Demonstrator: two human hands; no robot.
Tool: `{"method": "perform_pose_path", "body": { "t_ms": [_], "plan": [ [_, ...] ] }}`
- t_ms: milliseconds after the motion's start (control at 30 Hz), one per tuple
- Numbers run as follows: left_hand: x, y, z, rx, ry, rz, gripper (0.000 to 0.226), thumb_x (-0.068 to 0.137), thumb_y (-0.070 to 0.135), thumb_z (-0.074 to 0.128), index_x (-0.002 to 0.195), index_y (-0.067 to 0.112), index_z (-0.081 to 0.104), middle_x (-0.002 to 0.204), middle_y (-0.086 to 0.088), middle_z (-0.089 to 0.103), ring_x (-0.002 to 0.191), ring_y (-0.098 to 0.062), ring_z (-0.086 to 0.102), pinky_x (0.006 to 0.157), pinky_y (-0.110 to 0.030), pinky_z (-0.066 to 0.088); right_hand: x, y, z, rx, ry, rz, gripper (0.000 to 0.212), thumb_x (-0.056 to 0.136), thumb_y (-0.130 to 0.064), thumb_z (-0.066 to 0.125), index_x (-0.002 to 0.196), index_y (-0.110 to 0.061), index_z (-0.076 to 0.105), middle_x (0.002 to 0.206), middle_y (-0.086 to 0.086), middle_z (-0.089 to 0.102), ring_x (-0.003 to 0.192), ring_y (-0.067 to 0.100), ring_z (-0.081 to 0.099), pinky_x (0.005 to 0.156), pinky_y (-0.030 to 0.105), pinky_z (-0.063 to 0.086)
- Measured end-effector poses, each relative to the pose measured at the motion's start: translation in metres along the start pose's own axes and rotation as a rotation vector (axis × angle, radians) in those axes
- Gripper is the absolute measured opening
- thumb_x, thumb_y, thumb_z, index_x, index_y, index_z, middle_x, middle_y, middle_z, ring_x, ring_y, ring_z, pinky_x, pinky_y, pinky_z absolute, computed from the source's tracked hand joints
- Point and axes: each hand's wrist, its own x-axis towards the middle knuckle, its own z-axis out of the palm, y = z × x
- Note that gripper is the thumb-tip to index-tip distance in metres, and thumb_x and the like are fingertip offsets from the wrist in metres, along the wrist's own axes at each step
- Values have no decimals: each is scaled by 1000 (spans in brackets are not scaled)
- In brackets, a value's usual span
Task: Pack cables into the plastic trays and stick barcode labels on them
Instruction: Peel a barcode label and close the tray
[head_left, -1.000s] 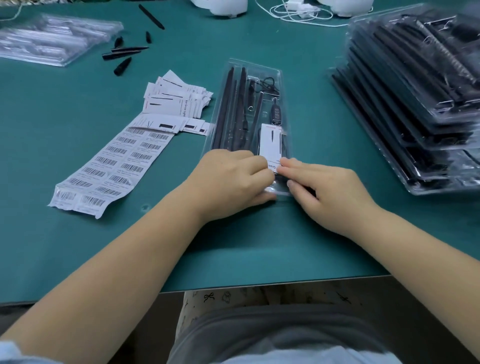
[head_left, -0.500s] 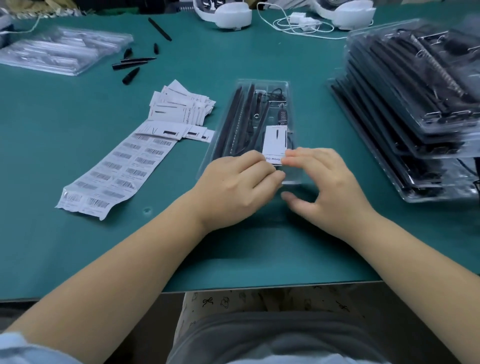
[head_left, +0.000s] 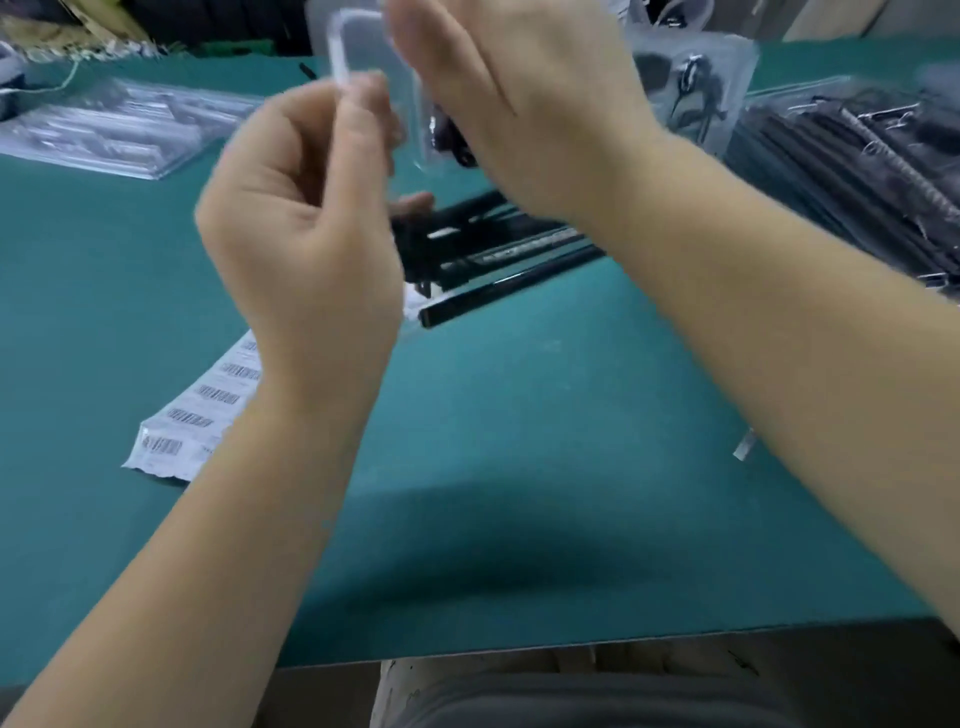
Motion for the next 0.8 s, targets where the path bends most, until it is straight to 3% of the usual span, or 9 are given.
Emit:
{"method": "perform_pose_path", "body": {
  "t_ms": [67,167,300,367,433,600,667,733,800],
  "plan": [
    [17,-3,-10,-105,11,-209,18,89,12,61,73,12,68,65,3,66,65,-13,57,66,-29,49,20,-4,13,-209,-192,9,45,102,-40,14,94,-18,53,82,13,50,74,31,45,71,40,40],
    [24,-13,-24,-147,0,-580,23,90,14,61,67,17,67,65,5,67,64,-8,58,62,-24,46,29,-11,34,-151,-405,104,46,103,-43,13,67,-23,33,64,2,37,66,26,41,64,34,38],
    [15,-36,-42,-204,26,-916,20,89,13,62,69,13,63,60,5,66,53,-4,59,51,-15,45,13,-14,67,-100,-580,190,52,103,-40,13,78,-11,47,66,1,40,66,25,46,57,34,31],
    [11,-49,-53,-150,-13,-991,18,87,16,63,70,12,62,62,3,64,55,-6,61,51,-16,47,2,-17,80,-159,-659,172,40,104,-31,16,111,-12,50,68,0,37,72,30,47,54,33,30],
    [9,-60,-64,-48,-114,-1046,16,84,20,65,71,11,62,63,2,64,58,-9,61,52,-20,46,-7,-20,90,-192,-735,143,37,101,-18,24,135,-17,38,69,0,32,64,27,39,48,32,26],
    [8,-72,-75,89,-269,-1101,10,73,20,73,69,12,68,68,2,68,69,-10,62,73,-24,42,-24,-20,106,-146,-848,204,40,93,-11,33,133,-14,35,72,-2,29,79,29,39,47,32,23],
    [7,-76,-73,106,-261,-1117,12,80,14,69,69,12,65,66,3,67,69,-4,61,70,-14,41,-30,-21,109,-143,-854,232,48,94,-12,33,142,-16,28,81,-1,31,81,29,36,49,34,27],
    [5,-81,-72,113,-284,-1180,11,83,12,66,73,10,63,63,4,68,81,-9,50,71,-17,37,-37,-23,111,-148,-867,252,54,95,-11,32,147,-18,22,88,1,31,82,29,36,53,35,31],
    [3,-85,-72,136,-311,-1220,8,84,12,64,77,10,61,58,5,67,83,-15,42,65,-18,35,-43,-24,114,-156,-877,272,55,93,-9,33,146,-18,24,80,-2,30,77,28,37,49,33,29]
  ]
}}
